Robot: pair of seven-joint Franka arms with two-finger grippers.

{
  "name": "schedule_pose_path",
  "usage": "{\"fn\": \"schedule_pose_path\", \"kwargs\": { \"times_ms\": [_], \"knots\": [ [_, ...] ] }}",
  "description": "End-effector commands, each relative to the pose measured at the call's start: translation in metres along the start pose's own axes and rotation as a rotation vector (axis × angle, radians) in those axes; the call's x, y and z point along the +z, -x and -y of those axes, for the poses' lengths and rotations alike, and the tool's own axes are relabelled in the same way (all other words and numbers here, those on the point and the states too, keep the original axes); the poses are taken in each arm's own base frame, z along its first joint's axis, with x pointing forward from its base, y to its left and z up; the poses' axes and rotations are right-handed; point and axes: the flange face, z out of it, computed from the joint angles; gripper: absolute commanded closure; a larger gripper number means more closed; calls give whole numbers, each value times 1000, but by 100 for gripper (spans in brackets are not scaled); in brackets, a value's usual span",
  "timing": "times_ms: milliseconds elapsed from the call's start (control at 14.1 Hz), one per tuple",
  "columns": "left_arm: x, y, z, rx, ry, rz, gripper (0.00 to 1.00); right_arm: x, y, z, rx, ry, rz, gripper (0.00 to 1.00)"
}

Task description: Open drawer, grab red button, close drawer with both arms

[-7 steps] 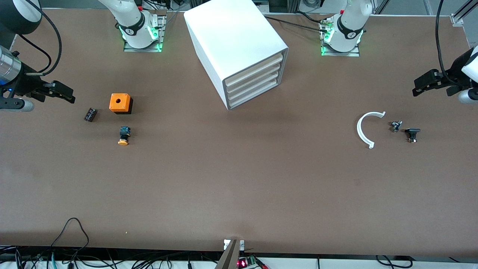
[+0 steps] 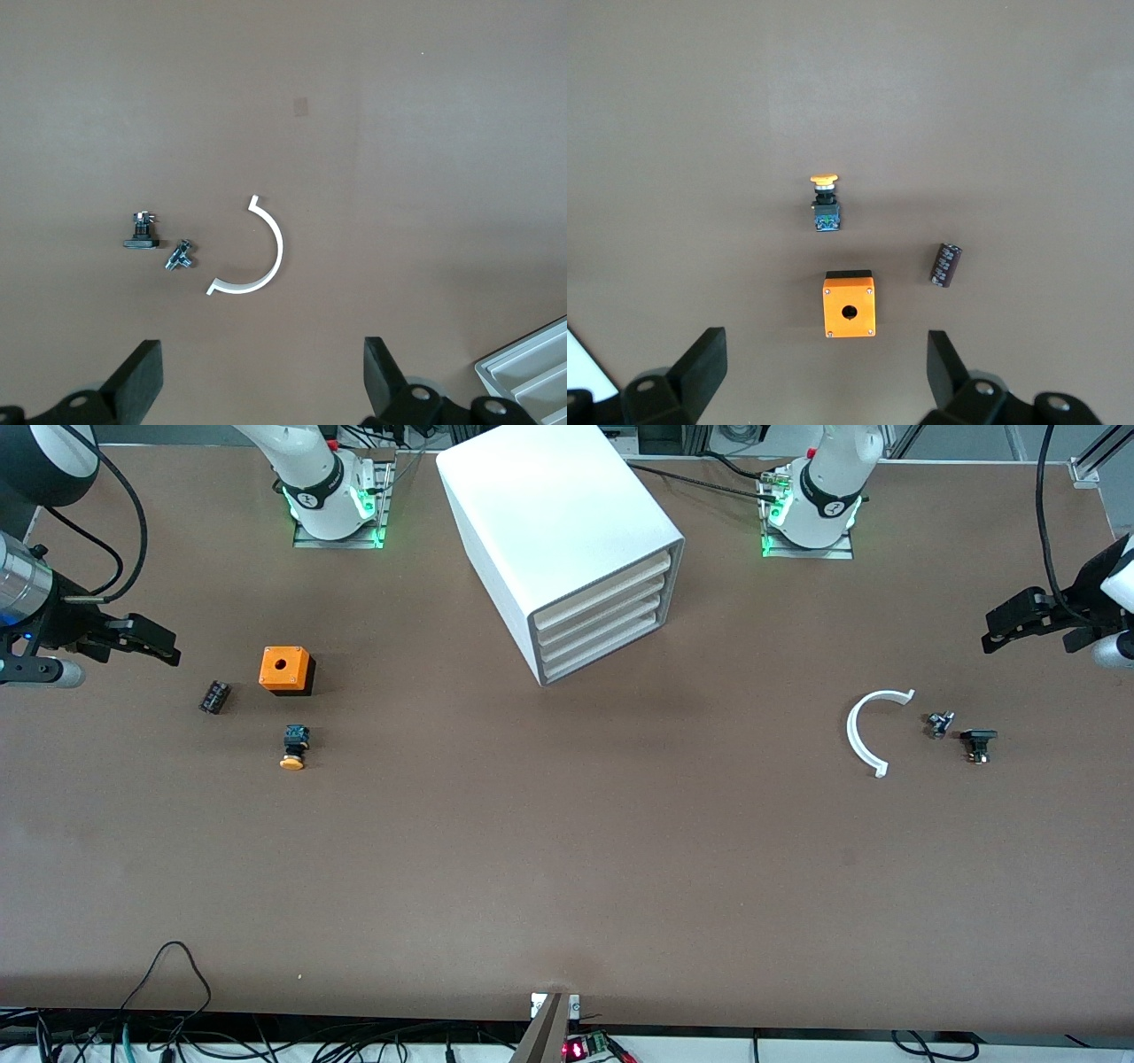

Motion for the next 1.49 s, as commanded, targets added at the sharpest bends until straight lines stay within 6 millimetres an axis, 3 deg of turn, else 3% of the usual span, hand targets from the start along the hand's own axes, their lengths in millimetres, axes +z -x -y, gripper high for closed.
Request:
{"fn": "schedule_pose_path", "kwargs": {
  "times_ms": [0, 354, 566, 637, 708, 991, 1132, 1203, 1344, 1415],
  "knots": [
    [-8, 0, -3, 19, 11, -9, 0, -7, 1, 0, -5, 6, 2, 0],
    [-12, 1, -2, 24, 20, -15, 0, -7, 2, 0, -7, 9, 8, 0],
    [7, -9, -16, 52, 27, 21, 0, -7, 2, 0, -7, 9, 8, 0],
    [5, -7, -32, 75, 32, 18, 0, -7, 2, 0, -9, 9, 8, 0],
    [4, -7, -37, 84, 31, 15, 0, -7, 2, 1, -9, 9, 8, 0],
    [31, -13, -57, 111, 77, 70, 0, -7, 2, 1, -9, 9, 8, 0],
    [31, -12, -66, 131, 79, 71, 0, -7, 2, 1, -9, 9, 8, 0],
    [45, -17, -67, 133, 81, 95, 0, -7, 2, 0, -7, 9, 8, 0],
    [90, -30, -76, 146, 83, 179, 0, -7, 2, 1, -9, 9, 7, 0],
    [99, -31, -75, 144, 83, 198, 0, -7, 2, 0, -7, 9, 8, 0]
  ]
}}
